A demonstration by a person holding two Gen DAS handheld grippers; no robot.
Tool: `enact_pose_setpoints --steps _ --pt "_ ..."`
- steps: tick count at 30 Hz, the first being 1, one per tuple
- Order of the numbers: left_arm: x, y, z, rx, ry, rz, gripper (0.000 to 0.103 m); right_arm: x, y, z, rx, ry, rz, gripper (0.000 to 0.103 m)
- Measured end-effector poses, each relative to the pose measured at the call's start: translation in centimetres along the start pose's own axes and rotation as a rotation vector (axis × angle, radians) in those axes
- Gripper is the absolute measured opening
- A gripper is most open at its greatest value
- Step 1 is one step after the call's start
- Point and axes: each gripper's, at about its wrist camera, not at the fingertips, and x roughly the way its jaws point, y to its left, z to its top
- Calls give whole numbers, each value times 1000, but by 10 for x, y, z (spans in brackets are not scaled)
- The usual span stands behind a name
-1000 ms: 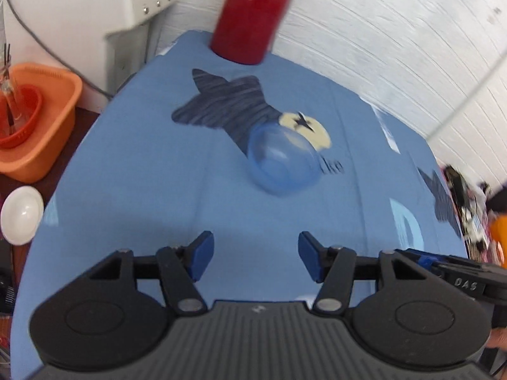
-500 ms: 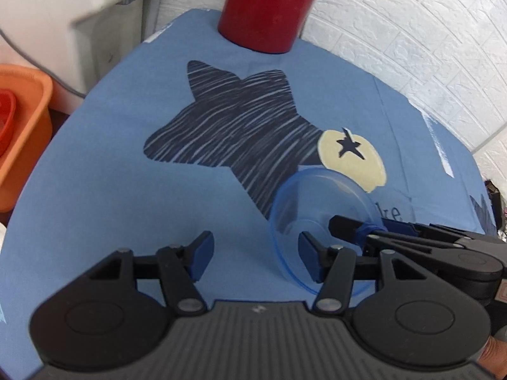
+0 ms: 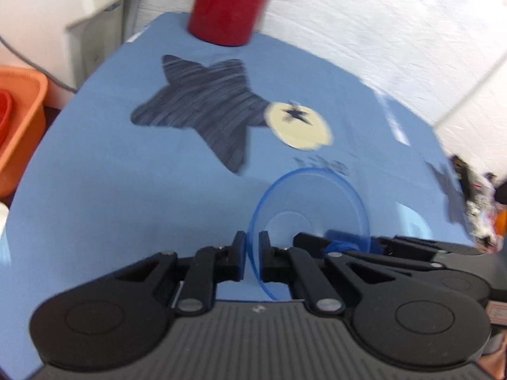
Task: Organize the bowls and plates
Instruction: 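Carry the blue bowl with the left gripper and lower it into the red bowl, then open the left gripper to release the blue bowl in the red bowl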
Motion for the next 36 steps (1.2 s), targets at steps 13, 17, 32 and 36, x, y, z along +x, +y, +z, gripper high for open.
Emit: enact_pose_setpoints --steps 13,17,32,36 --pt "-62 -130 -177 235 210 -172 0 -158 -34 -171 93 47 -169 22" --pt "-56 -146 -211 286 210 -137 0 -164 -45 -198 121 53 -192 21" --pt "-98 -138 -198 319 -6 -115 43 -201 -65 -216 153 -80 -245 22" --pt "-114 -128 -213 313 -56 -131 50 -210 -59 -233 190 -172 -189 22"
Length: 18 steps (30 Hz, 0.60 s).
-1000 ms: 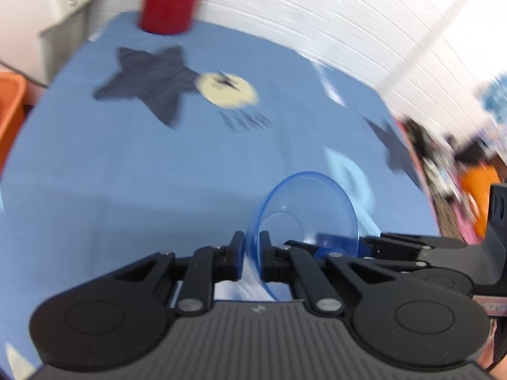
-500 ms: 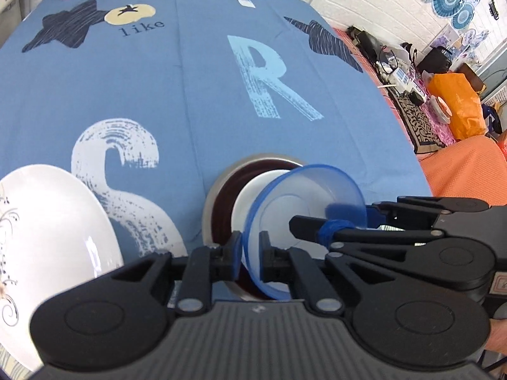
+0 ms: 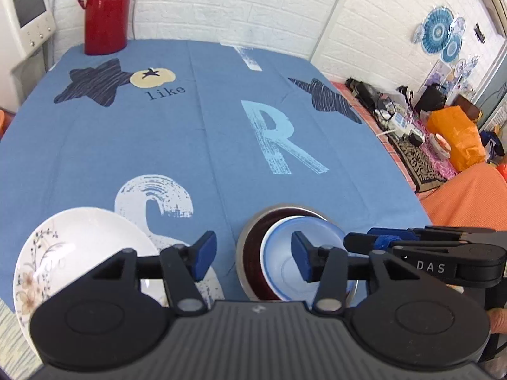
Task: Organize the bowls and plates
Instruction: 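Open the left gripper to release the blue bowl in the red bowl, then pull the left gripper back up away from the nested bowls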
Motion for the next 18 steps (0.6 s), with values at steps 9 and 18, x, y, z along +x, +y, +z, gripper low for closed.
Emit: enact_pose_setpoints --steps 9,18 --pt "-46 -5 -58 44 -182 105 60 -22 32 -59 40 -201 95 24" --pt "-70 -5 -109 49 -306 270 62 -27 56 -117 153 -303 91 25"
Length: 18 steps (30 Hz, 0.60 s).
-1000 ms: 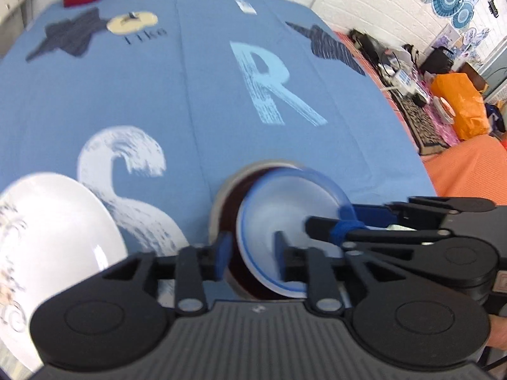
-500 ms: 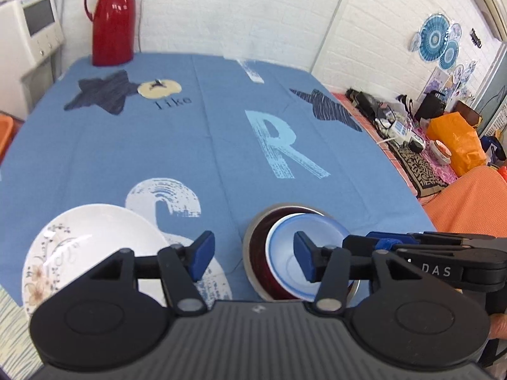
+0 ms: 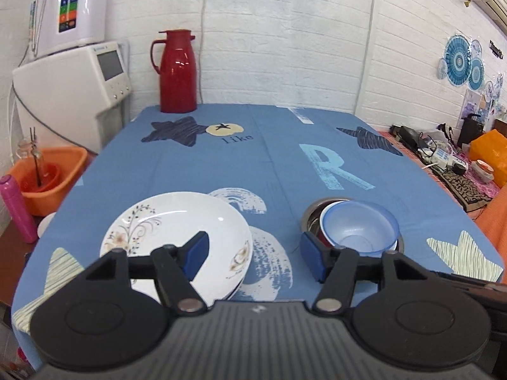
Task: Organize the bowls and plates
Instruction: 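Pull the left gripper back up away from the nested bowls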
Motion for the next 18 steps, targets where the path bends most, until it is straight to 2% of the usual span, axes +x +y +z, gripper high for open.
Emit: enact_pose_setpoints --steps 3,6,9,13,18 --pt "-12 2 -16 -13 -13 25 62 -12 2 -19 -12 -55 -1 25" --pt "-25 1 -38 -6 -32 63 64 -28 -1 -39 19 -129 -31 25" --pt "-36 0 -60 9 -25 78 64 -39 -2 -55 -6 -156 -81 26" --pt "-48 -4 -87 30 -14 91 64 -47 1 -75 -34 -132 -176 27" --pt "-66 -9 -111 31 -15 124 64 -62 3 -108 -43 -77 -193 28"
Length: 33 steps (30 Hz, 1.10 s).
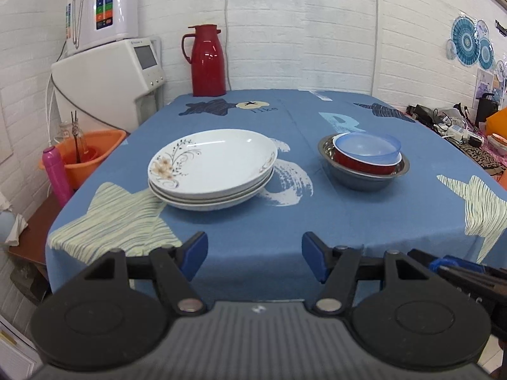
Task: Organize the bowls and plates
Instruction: 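Pull the left gripper back up away from the nested bowls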
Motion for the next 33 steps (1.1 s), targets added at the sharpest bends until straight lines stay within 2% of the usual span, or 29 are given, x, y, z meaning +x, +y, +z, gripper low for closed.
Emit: enact_pose_setpoints --steps 6,10,18,33 --pt "-14 -7 -16 29 -14 8 65 -9 0 -14 18 6 17 29" --pt "-19 -8 -18 37 -51 19 66 -16 1 -19 6 -47 -11 29" --pt "-18 -10 -19 33 -30 18 66 -28 9 -21 -50 -124 -59 30" --pt "-14 -17 -25 65 -3 27 68 -20 12 -26 -50 -83 -47 32"
